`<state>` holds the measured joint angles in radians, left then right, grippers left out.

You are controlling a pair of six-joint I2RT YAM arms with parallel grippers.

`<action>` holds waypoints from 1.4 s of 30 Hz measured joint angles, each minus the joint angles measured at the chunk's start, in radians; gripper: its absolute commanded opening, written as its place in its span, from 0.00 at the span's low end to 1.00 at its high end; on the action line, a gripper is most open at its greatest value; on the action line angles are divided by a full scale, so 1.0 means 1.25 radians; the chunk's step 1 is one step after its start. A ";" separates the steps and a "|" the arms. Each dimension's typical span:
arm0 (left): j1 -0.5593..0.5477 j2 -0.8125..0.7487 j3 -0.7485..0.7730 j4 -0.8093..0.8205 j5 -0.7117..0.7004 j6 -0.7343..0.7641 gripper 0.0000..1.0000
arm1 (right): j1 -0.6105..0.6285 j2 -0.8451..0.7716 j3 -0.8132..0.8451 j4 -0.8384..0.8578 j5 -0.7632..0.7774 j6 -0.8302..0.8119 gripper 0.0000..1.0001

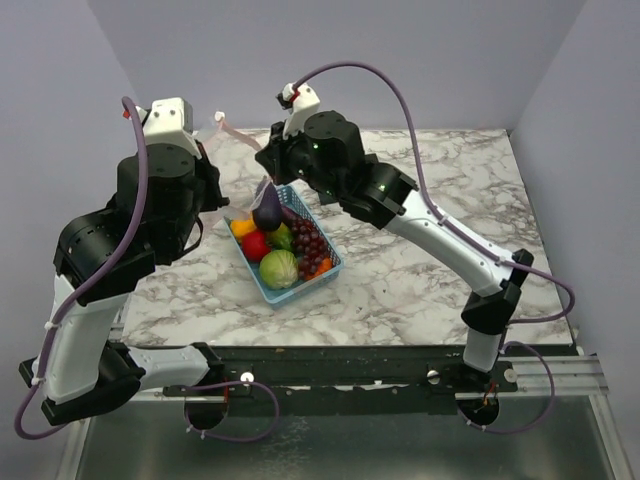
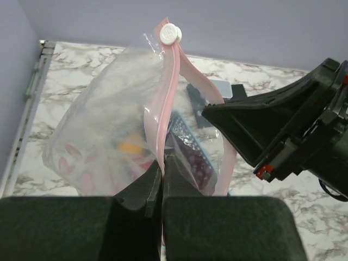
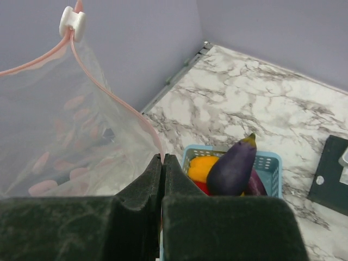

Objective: Place the food in the zip-top bag and seal the zipper
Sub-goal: Adjust the bin at the center of the board.

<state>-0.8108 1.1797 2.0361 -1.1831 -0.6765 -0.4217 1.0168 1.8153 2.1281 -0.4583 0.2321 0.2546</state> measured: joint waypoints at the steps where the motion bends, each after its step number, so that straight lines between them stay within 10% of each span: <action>1: 0.000 0.002 0.005 -0.019 -0.011 -0.002 0.00 | -0.002 0.016 0.012 0.004 -0.009 0.006 0.01; 17: 0.002 0.009 -0.183 -0.168 -0.178 -0.072 0.00 | -0.033 0.078 0.005 0.031 -0.095 0.050 0.51; 42: 0.058 0.024 -0.103 -0.180 -0.297 -0.041 0.00 | -0.056 -0.176 -0.251 0.038 -0.046 -0.010 0.66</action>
<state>-0.7383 1.2102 1.9076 -1.4086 -1.0473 -0.4725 0.9474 1.5948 1.8137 -0.4107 0.1745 0.2417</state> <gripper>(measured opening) 0.005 0.661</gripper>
